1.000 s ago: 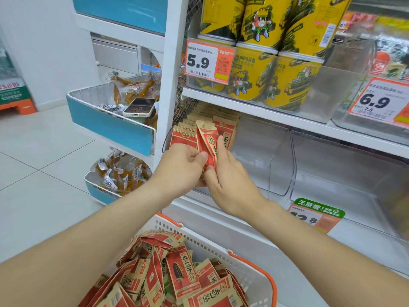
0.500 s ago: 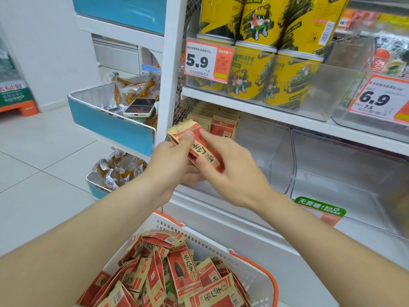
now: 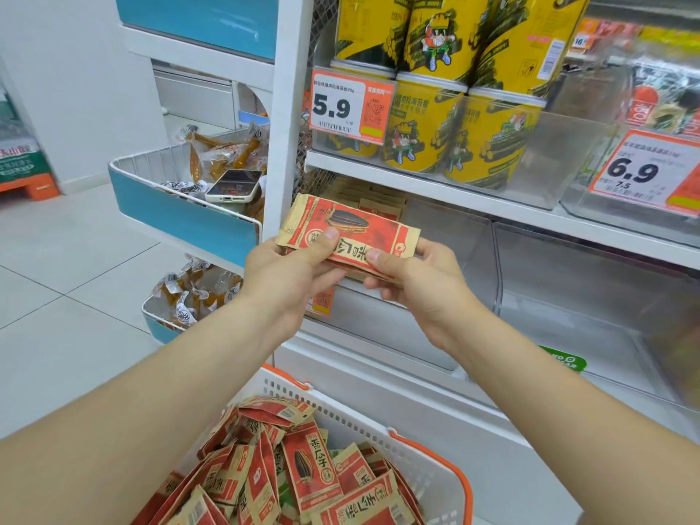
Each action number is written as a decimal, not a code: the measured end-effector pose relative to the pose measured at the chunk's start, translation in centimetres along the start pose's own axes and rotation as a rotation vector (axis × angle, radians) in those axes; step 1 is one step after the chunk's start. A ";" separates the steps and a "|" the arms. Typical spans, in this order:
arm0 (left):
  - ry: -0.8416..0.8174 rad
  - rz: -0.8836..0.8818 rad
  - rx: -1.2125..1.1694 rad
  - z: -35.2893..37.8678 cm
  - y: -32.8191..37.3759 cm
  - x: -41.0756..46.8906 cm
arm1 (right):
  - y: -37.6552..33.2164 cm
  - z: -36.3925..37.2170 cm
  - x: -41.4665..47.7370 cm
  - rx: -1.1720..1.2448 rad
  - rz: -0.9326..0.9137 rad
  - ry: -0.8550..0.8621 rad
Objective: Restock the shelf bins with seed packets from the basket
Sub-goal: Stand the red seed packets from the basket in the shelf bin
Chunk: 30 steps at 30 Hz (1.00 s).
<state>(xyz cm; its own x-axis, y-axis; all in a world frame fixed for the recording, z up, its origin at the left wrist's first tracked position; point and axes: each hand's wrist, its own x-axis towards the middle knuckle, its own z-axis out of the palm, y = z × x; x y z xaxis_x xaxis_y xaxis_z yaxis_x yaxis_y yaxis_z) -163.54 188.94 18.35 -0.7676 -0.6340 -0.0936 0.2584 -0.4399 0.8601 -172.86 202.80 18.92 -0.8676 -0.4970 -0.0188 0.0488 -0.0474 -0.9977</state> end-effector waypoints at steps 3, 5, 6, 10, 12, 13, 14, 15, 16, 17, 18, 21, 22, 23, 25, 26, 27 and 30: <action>0.035 0.019 -0.067 0.5 -0.5 -0.2 | 0.9 0.9 -0.5 0.242 -0.035 0.024; 0.021 0.017 -0.089 0.8 -0.7 -0.5 | 1.6 1.4 -0.8 0.289 -0.033 0.010; -0.003 -0.001 -0.074 0.8 -0.7 -0.6 | 1.8 1.5 -0.8 0.268 -0.032 0.027; 0.021 -0.129 0.191 0.2 -0.4 -0.3 | 1.1 0.6 -0.1 0.144 -0.168 0.158; 0.093 -0.089 0.345 -0.2 -0.7 0.1 | 0.5 -0.2 0.3 -0.012 -0.338 0.225; 0.125 -0.024 0.449 -0.5 -0.9 0.5 | 0.4 -0.5 0.5 -0.117 -0.426 0.251; 0.140 0.066 0.564 -0.7 -1.0 0.8 | 0.3 -0.8 0.7 -0.206 -0.509 0.265; 0.139 0.168 0.706 -1.0 -1.2 1.3 | 0.3 -1.1 0.9 -0.305 -0.595 0.272; 0.121 0.275 0.881 -1.4 -1.3 1.9 | 0.6 -1.5 1.2 -0.422 -0.680 0.273; 0.087 0.376 1.077 -1.6 -1.4 2.4 | 0.9 -1.8 1.7 -0.562 -0.755 0.270; 0.047 0.470 1.267 -1.8 -1.5 2.5 | 1.4 -2.2 2.3 -0.698 -0.798 0.259; -0.046 0.774 1.730 -2.4 -2.3 2.4 | 2.9 -2.9 4.0 -0.945 -0.651 0.220; -0.081 0.826 1.839 -2.5 -2.6 2.4 | 3.2 -3.1 4.7 -0.978 -0.565 0.205; -0.114 0.843 1.913 -2.7 -3.0 2.5 | 3.5 -3.4 5.3 -0.991 -0.483 0.191; -0.160 0.834 1.984 -2.8 -3.5 2.8 | 3.7 -3.9 6.6 -0.981 -0.345 0.188; -0.176 0.827 2.005 -2.7 -3.6 3.0 | 3.7 -4.1 7.3 -0.957 -0.293 0.202; -0.188 0.833 2.021 -2.7 -3.6 3.2 | 3.7 -4.3 8.0 -0.926 -0.253 0.223; -0.220 0.833 2.030 -2.8 -3.7 3.7 | 4.1 -4.1 10.4 -0.845 -0.182 0.277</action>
<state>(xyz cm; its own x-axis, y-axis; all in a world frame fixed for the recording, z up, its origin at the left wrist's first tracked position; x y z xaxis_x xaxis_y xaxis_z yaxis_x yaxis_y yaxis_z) -165.69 186.45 13.38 -0.9122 -0.1459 0.3830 -0.2029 0.9727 -0.1126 -183.72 201.00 14.36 -0.9198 -0.3121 0.2377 -0.3849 0.6009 -0.7006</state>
